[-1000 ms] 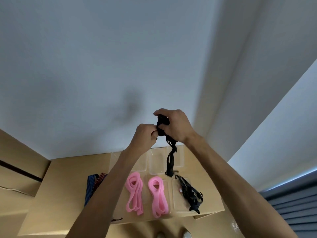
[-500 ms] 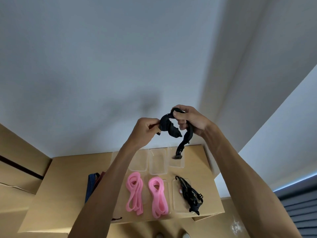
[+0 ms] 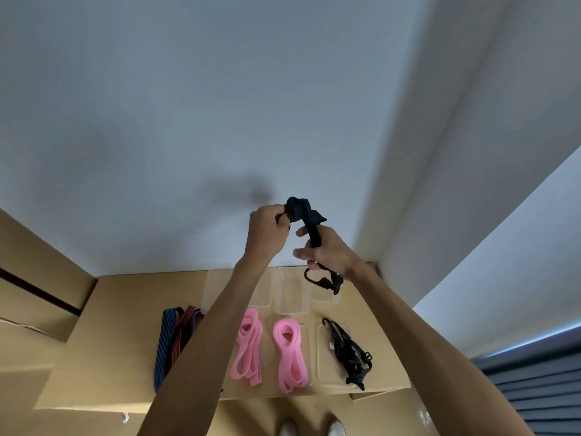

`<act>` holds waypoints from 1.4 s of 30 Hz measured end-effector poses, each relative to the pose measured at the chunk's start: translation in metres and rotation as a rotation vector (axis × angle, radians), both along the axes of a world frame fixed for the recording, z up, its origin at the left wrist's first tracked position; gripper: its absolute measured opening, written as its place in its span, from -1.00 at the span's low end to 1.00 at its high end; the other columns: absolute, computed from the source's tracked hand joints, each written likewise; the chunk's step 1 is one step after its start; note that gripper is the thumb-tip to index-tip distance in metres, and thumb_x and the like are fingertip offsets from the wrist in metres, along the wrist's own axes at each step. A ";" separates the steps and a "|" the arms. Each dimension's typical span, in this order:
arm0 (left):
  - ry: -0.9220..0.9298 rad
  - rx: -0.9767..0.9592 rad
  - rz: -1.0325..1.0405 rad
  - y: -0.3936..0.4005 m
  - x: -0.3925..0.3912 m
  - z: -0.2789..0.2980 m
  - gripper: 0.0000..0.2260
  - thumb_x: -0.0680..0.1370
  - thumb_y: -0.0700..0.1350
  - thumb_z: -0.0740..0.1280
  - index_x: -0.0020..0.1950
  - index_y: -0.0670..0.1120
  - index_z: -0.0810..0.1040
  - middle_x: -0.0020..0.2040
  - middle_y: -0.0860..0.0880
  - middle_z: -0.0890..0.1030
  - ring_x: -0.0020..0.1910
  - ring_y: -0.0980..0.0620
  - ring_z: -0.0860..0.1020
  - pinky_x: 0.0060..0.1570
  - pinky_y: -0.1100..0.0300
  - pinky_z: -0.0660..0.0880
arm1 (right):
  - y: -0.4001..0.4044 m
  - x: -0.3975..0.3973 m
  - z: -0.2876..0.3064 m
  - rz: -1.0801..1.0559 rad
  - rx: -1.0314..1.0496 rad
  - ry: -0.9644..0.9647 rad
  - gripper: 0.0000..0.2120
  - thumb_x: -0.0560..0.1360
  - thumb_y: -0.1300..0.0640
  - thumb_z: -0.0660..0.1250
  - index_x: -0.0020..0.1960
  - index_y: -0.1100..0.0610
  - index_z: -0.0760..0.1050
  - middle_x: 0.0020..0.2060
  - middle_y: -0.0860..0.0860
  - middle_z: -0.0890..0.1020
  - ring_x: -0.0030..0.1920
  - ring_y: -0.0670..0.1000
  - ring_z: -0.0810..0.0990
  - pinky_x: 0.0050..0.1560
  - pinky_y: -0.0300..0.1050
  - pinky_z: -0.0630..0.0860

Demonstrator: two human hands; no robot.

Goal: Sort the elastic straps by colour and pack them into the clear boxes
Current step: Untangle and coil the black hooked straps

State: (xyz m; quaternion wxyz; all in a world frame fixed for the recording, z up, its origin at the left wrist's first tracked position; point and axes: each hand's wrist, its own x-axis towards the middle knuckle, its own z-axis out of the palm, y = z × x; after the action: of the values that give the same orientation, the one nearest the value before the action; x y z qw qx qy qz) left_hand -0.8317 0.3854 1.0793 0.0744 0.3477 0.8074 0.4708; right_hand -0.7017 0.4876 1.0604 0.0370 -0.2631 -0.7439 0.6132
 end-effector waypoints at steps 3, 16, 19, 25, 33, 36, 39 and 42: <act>0.053 0.040 0.115 -0.004 0.001 -0.008 -0.81 0.49 -0.37 0.26 -0.33 -0.33 0.42 -0.43 -0.29 0.43 -0.41 -0.02 0.23 -0.36 0.12 0.19 | -0.007 -0.004 0.001 0.148 0.360 -0.156 -0.42 0.43 0.08 0.48 0.37 0.08 0.33 -0.20 -0.02 0.63 -0.17 -0.04 0.60 -0.04 -0.11 0.50; 0.237 -0.093 -0.233 -0.012 -0.003 -0.016 -0.79 0.50 -0.37 0.29 -0.28 -0.19 0.61 -0.49 -0.03 0.38 -0.45 -0.02 0.28 -0.39 0.14 0.22 | 0.007 -0.007 0.045 0.048 0.800 0.021 -0.77 0.39 0.29 0.40 0.00 0.06 0.63 -0.15 -0.04 0.57 -0.16 0.01 0.53 -0.09 -0.09 0.48; 0.049 -0.048 -0.343 -0.018 -0.003 -0.009 -0.76 0.50 -0.37 0.28 -0.24 -0.11 0.65 -0.48 -0.01 0.45 -0.47 0.09 0.31 -0.42 0.26 0.23 | 0.023 -0.004 0.053 0.010 0.539 0.189 -0.70 0.34 0.34 0.49 -0.05 0.05 0.51 -0.14 -0.03 0.58 -0.31 -0.13 0.49 -0.22 -0.28 0.43; -0.316 0.117 -0.479 -0.025 0.000 0.006 -0.72 0.53 -0.23 0.32 -0.27 0.10 0.65 -0.37 0.06 0.57 -0.35 0.09 0.47 -0.32 0.33 0.35 | 0.034 0.000 0.037 -0.020 -0.216 0.449 -0.84 0.43 0.31 0.44 -0.06 0.10 0.67 -0.08 0.07 0.70 -0.08 0.05 0.66 -0.07 -0.12 0.59; -0.547 0.265 -0.503 -0.025 0.005 -0.004 -0.75 0.59 -0.34 0.30 -0.15 -0.09 0.69 -0.38 -0.02 0.48 -0.38 0.06 0.40 -0.32 0.27 0.33 | 0.015 -0.002 0.005 0.010 -0.529 0.376 -0.60 0.53 -0.12 0.33 0.29 0.04 0.58 0.09 0.08 0.64 -0.03 0.05 0.62 -0.08 -0.09 0.56; -0.632 0.354 -0.494 -0.027 0.007 -0.003 -0.81 0.58 -0.30 0.31 -0.17 -0.16 0.66 -0.37 -0.05 0.50 -0.38 0.03 0.40 -0.33 0.23 0.30 | 0.009 -0.005 0.000 0.034 -0.693 0.397 -0.57 0.55 -0.16 0.29 0.28 0.10 0.57 0.05 0.09 0.60 -0.06 0.05 0.58 -0.07 -0.08 0.53; -0.616 0.399 -0.275 -0.024 0.003 0.000 -0.81 0.55 -0.30 0.33 -0.22 -0.16 0.66 -0.36 -0.06 0.53 -0.34 0.01 0.43 -0.32 0.20 0.35 | 0.004 -0.007 -0.006 -0.033 -0.650 0.335 -0.75 0.52 0.03 0.33 0.13 0.12 0.57 -0.11 0.13 0.55 -0.20 0.10 0.45 -0.18 -0.10 0.45; -0.511 0.338 0.022 -0.016 -0.004 -0.002 -0.84 0.50 -0.26 0.34 -0.27 -0.19 0.63 -0.39 -0.12 0.52 -0.37 -0.02 0.37 -0.34 0.16 0.34 | -0.007 -0.008 -0.008 0.034 -0.334 0.171 -0.74 0.51 0.19 0.29 0.18 0.10 0.57 -0.24 0.09 0.53 -0.25 0.06 0.46 -0.24 -0.18 0.46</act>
State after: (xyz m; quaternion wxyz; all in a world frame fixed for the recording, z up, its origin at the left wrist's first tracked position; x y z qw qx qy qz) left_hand -0.8358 0.3690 1.0770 0.2109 0.2166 0.6765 0.6715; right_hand -0.7099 0.4805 1.0525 0.0454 -0.1997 -0.6303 0.7489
